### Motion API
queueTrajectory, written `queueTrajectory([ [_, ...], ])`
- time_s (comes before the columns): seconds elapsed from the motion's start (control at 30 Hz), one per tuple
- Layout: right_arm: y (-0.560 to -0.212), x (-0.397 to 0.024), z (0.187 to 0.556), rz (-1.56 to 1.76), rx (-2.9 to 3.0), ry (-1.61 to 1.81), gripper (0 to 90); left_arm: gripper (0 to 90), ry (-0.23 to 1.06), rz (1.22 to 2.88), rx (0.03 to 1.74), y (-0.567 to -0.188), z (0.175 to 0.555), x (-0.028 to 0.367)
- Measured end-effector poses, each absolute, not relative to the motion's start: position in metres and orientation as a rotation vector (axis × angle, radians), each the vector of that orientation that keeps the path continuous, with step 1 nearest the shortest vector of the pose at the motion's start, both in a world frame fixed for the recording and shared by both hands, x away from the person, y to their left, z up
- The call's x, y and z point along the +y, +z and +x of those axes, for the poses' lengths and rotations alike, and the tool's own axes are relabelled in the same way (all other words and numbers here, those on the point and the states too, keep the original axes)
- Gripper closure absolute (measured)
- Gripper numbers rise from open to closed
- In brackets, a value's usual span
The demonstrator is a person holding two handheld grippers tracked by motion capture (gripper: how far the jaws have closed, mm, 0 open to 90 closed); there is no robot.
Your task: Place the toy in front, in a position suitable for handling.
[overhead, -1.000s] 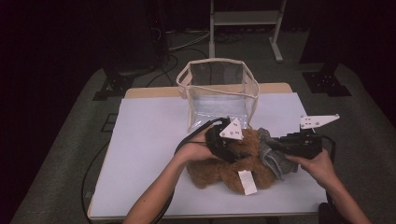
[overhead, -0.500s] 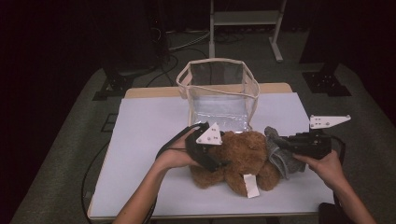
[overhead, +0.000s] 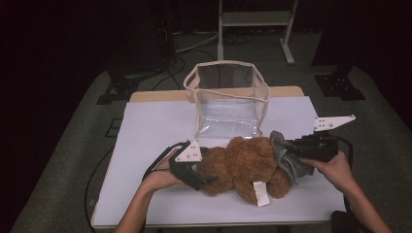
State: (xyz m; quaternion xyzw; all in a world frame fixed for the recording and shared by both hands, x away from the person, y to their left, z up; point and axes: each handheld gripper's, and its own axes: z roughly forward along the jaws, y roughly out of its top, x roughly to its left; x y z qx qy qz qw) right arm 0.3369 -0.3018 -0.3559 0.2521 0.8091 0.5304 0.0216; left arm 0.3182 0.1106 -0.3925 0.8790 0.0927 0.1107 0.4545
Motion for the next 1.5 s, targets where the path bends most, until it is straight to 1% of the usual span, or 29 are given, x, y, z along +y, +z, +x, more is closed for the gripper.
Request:
queueTrajectory([
  [0.07, -0.357, -0.303, 0.337, 0.787, 2.515, 1.639, 76.8, 3.3, 0.278, 2.168, 0.246, -0.400, 0.318, 0.115],
  [0.23, -0.363, -0.301, 0.338, 0.797, 2.535, 1.622, 76.9, 2.3, 0.246, 2.146, 0.260, -0.414, 0.321, 0.115],
  [0.33, -0.367, -0.301, 0.339, 0.809, 2.540, 1.626, 76.9, 0.1, 0.225, 2.134, 0.261, -0.420, 0.324, 0.111],
  [0.43, -0.372, -0.302, 0.341, 0.820, 2.549, 1.631, 76.9, 0.4, 0.223, 2.128, 0.253, -0.423, 0.324, 0.108],
  [0.5, -0.377, -0.301, 0.342, 0.835, 2.559, 1.636, 77.0, 10.9, 0.242, 2.129, 0.249, -0.422, 0.323, 0.109],
  [0.57, -0.383, -0.301, 0.344, 0.852, 2.553, 1.677, 77.2, 23.9, 0.265, 2.134, 0.241, -0.420, 0.321, 0.110],
  [0.63, -0.388, -0.302, 0.344, 0.870, 2.536, 1.727, 77.4, 31.1, 0.280, 2.131, 0.238, -0.417, 0.319, 0.109],
  [0.7, -0.391, -0.303, 0.344, 0.885, 2.518, 1.786, 77.6, 34.6, 0.286, 2.133, 0.227, -0.415, 0.318, 0.107],
  [0.83, -0.388, -0.309, 0.342, 0.895, 2.493, 1.878, 77.8, 38.3, 0.286, 2.118, 0.210, -0.404, 0.320, 0.099],
  [0.9, -0.383, -0.312, 0.341, 0.891, 2.499, 1.858, 77.8, 39.2, 0.288, 2.112, 0.199, -0.397, 0.322, 0.093],
  [1.13, -0.368, -0.327, 0.332, 0.903, 2.475, 1.857, 78.1, 40.0, 0.294, 2.112, 0.131, -0.383, 0.326, 0.073],
  [1.3, -0.355, -0.338, 0.322, 0.890, 2.462, 1.820, 78.1, 40.1, 0.271, 2.108, 0.092, -0.373, 0.324, 0.061],
  [1.4, -0.347, -0.344, 0.316, 0.879, 2.457, 1.789, 78.1, 40.0, 0.261, 2.109, 0.086, -0.372, 0.324, 0.054],
  [1.5, -0.351, -0.346, 0.316, 0.896, 2.466, 1.741, 78.1, 40.0, 0.250, 2.140, 0.102, -0.378, 0.325, 0.053],
])
